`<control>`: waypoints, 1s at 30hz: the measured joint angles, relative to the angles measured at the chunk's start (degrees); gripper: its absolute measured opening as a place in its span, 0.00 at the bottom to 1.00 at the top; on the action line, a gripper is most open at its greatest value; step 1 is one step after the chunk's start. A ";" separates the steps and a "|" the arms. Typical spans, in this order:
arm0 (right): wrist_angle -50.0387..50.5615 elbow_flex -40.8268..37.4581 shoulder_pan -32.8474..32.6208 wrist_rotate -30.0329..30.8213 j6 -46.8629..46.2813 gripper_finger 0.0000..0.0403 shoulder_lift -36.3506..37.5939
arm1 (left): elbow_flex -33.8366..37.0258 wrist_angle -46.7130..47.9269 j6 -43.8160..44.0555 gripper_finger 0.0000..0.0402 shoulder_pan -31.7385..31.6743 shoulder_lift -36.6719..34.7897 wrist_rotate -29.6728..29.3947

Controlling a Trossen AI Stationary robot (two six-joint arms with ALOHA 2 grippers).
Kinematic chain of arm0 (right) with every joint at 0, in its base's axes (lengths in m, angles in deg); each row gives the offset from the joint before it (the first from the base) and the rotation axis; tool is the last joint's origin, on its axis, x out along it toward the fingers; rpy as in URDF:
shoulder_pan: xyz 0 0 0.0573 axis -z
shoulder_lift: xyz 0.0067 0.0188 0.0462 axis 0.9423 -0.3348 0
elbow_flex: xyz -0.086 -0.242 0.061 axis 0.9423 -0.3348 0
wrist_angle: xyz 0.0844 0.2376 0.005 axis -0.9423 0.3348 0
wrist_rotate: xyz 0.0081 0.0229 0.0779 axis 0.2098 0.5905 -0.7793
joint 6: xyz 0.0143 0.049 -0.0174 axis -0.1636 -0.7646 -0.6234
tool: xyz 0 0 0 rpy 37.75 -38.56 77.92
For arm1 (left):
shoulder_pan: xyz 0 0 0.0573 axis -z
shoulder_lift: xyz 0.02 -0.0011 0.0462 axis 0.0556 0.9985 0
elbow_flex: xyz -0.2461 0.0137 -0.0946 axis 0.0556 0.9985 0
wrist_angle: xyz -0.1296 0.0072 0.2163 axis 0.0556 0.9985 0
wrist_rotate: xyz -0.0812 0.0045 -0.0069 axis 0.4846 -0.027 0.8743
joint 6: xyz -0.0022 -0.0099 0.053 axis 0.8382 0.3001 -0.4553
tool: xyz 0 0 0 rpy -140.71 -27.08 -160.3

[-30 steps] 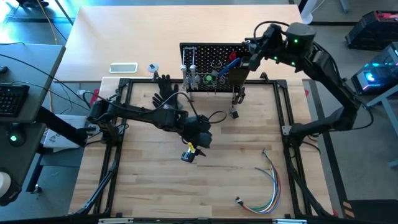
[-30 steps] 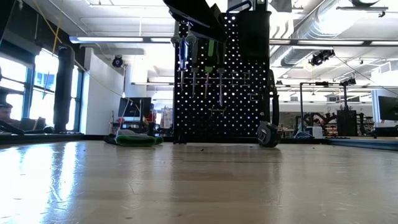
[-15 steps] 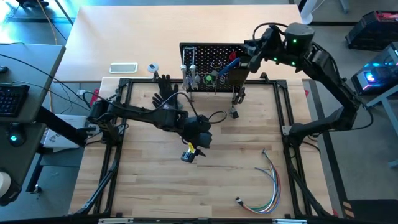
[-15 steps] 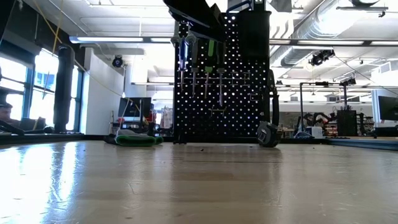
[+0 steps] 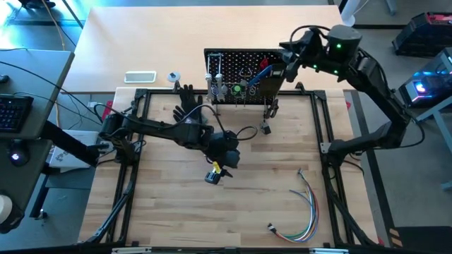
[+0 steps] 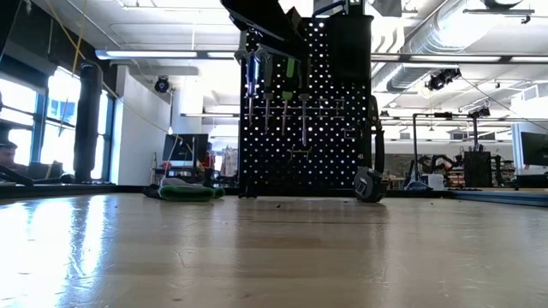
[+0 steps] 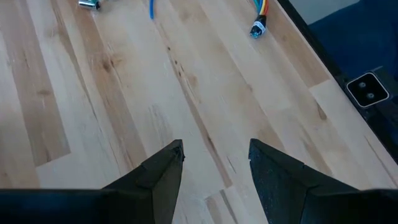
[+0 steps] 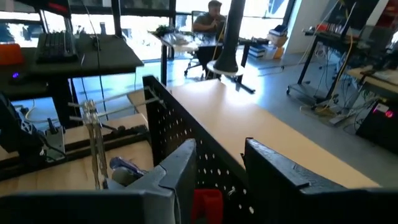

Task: Hang tools onto peg board
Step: Put the silver socket into the black bin on the pegboard

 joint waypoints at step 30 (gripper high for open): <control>15.57 0.23 -17.58 6.17 4.30 0.32 18.64 | 0.56 10.93 3.14 0.44 -3.66 -32.23 -17.50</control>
